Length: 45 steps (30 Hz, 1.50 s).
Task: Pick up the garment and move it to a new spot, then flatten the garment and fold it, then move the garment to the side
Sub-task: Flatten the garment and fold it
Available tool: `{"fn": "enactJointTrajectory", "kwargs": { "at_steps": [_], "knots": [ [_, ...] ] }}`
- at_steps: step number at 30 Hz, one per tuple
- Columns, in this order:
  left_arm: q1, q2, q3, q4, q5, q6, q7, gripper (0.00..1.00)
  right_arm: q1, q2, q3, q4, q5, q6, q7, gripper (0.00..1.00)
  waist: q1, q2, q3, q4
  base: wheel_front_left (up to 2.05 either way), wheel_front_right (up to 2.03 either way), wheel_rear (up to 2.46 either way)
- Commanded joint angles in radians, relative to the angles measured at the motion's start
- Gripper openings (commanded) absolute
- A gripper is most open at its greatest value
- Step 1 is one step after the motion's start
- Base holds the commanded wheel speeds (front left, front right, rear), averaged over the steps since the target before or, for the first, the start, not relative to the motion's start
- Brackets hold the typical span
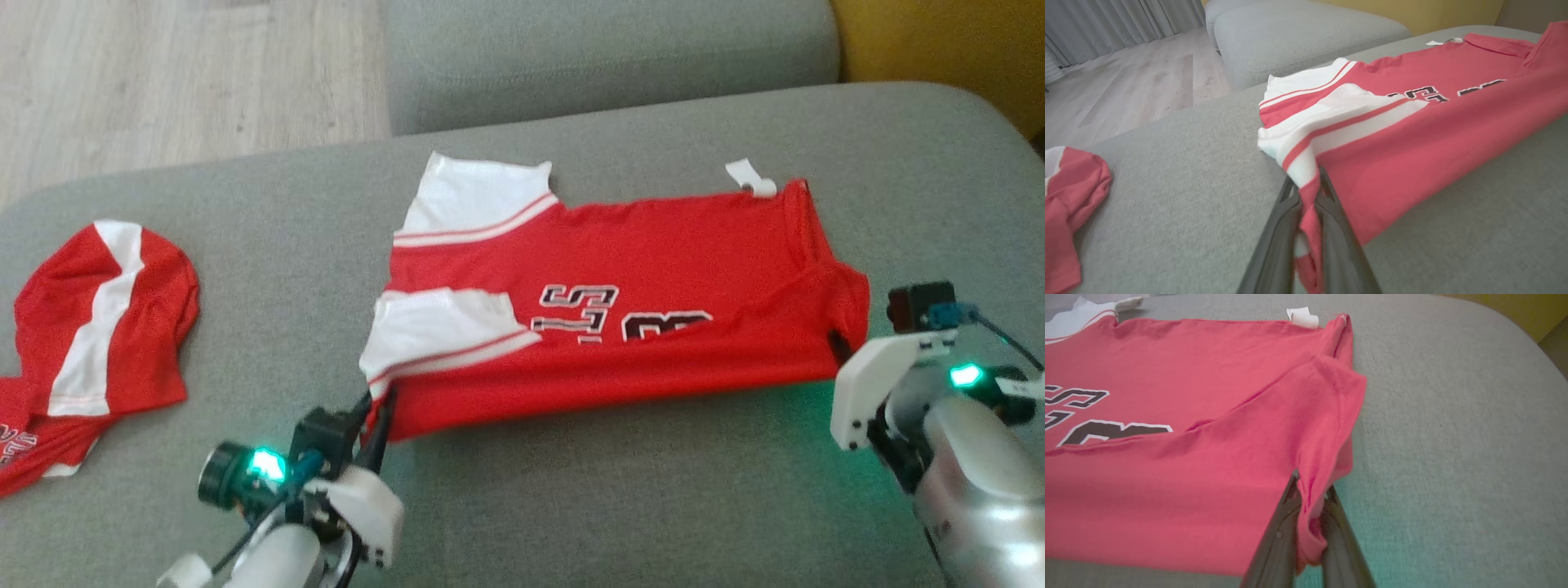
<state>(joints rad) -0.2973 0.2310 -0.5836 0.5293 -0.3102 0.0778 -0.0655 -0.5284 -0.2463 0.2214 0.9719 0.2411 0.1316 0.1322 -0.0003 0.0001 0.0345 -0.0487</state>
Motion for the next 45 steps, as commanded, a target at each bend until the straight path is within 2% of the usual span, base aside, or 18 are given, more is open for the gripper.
{"fn": "enactJointTrajectory", "kwargs": {
  "at_steps": [1, 5, 6, 7, 8, 9, 10, 11, 12, 16, 21, 27, 31, 37, 38, 41, 45],
  "knots": [
    [-0.018, 0.040, 0.035, -0.039, -0.010, 0.000, 0.005, 0.00, 0.004, -0.028, 0.016, -0.046, 0.014, -0.001, 0.012, 0.00, 0.0003, -0.0001, -0.021, -0.004, 0.00, 0.00, 0.00],
    [0.044, 0.061, 0.022, -0.100, -0.018, 0.009, 0.043, 0.00, 0.096, -0.048, 0.005, -0.148, 0.045, -0.001, 0.073, 0.00, 0.0003, -0.0001, -0.038, -0.012, 0.00, 0.00, 0.00],
    [0.055, 0.063, 0.020, -0.110, -0.021, 0.010, 0.053, 0.00, 0.110, -0.053, -0.007, -0.170, 0.041, -0.001, 0.078, 0.43, 0.0003, -0.0001, -0.039, -0.015, 0.00, 0.00, 0.00],
    [0.063, 0.067, 0.016, -0.120, -0.023, 0.010, 0.062, 0.00, 0.123, -0.057, -0.018, -0.193, 0.032, -0.001, 0.082, 0.94, 0.0003, -0.0001, -0.039, -0.017, 0.00, 0.00, 0.00],
    [0.070, 0.069, 0.015, -0.130, -0.024, 0.013, 0.069, 0.00, 0.134, -0.059, -0.032, -0.214, 0.021, -0.001, 0.086, 1.00, 0.0003, -0.0001, -0.039, -0.021, 0.00, 0.00, 0.00],
    [0.076, 0.071, 0.014, -0.138, -0.025, 0.016, 0.074, 0.00, 0.145, -0.059, -0.043, -0.236, 0.009, -0.001, 0.091, 1.00, 0.0003, -0.0001, -0.038, -0.024, 0.00, 0.00, 0.00],
    [0.080, 0.072, 0.014, -0.146, -0.026, 0.019, 0.078, 0.04, 0.153, -0.059, -0.058, -0.257, -0.005, -0.001, 0.094, 1.00, 0.0003, -0.0001, -0.036, -0.028, 0.00, 0.00, 0.00],
    [0.082, 0.073, 0.015, -0.152, -0.027, 0.025, 0.081, 0.55, 0.161, -0.057, -0.072, -0.279, -0.019, -0.001, 0.097, 1.00, 0.0003, -0.0001, -0.035, -0.033, 0.00, 0.00, 0.00],
    [0.083, 0.073, 0.018, -0.159, -0.026, 0.034, 0.081, 1.00, 0.167, -0.053, -0.090, -0.301, -0.031, -0.001, 0.099, 1.00, 0.0003, -0.0001, -0.033, -0.037, 0.00, 0.00, 0.00],
    [0.078, 0.078, 0.031, -0.182, -0.026, 0.057, 0.070, 1.00, 0.181, -0.028, -0.142, -0.387, -0.079, -0.001, 0.109, 1.00, 0.0003, -0.0001, -0.021, -0.059, 0.00, 0.00, 0.00],
    [0.039, 0.080, 0.079, -0.219, -0.027, 0.094, -0.006, 1.00, 0.172, 0.000, -0.191, -0.496, -0.141, -0.001, 0.071, 1.00, 0.0003, -0.0001, 0.010, -0.091, 0.00, 0.00, 0.00],
    [-0.081, 0.105, 0.125, -0.249, -0.023, 0.083, -0.070, 1.00, 0.122, 0.026, -0.195, -0.577, -0.188, -0.001, 0.027, 1.00, 0.0003, -0.0001, 0.077, -0.137, 0.00, 0.00, 0.00],
    [-0.226, 0.150, 0.126, -0.226, -0.016, 0.018, -0.024, 1.00, 0.066, 0.037, -0.182, -0.603, -0.192, -0.001, 0.017, 1.00, 0.0003, -0.0001, 0.149, -0.167, 0.00, 0.00, 0.00],
    [-0.485, 0.208, 0.102, -0.084, -0.035, -0.146, 0.128, 1.00, -0.029, 0.047, -0.156, -0.619, -0.191, -0.001, 0.001, 1.00, 0.0003, -0.0001, 0.257, -0.205, 0.00, 0.00, 0.00],
    [-0.485, 0.208, 0.102, -0.084, -0.035, -0.146, 0.128, 1.00, -0.029, 0.047, -0.156, -0.619, -0.191, -0.001, 0.001, 1.00, 0.0003, -0.0001, 0.257, -0.205, 0.00, 0.00, 0.00],
    [-0.602, 0.224, 0.078, -0.001, -0.068, -0.191, 0.214, 1.00, -0.071, 0.049, -0.144, -0.617, -0.191, -0.001, -0.006, 1.00, 0.0003, -0.0001, 0.302, -0.220, 0.00, 0.00, 0.00],
    [-0.732, 0.253, 0.009, 0.084, -0.120, -0.207, 0.334, 1.00, -0.119, 0.054, -0.129, -0.609, -0.189, -0.001, -0.019, 1.00, 0.0003, -0.0001, 0.354, -0.239, 0.00, 0.00, 0.00]
  ]
}}
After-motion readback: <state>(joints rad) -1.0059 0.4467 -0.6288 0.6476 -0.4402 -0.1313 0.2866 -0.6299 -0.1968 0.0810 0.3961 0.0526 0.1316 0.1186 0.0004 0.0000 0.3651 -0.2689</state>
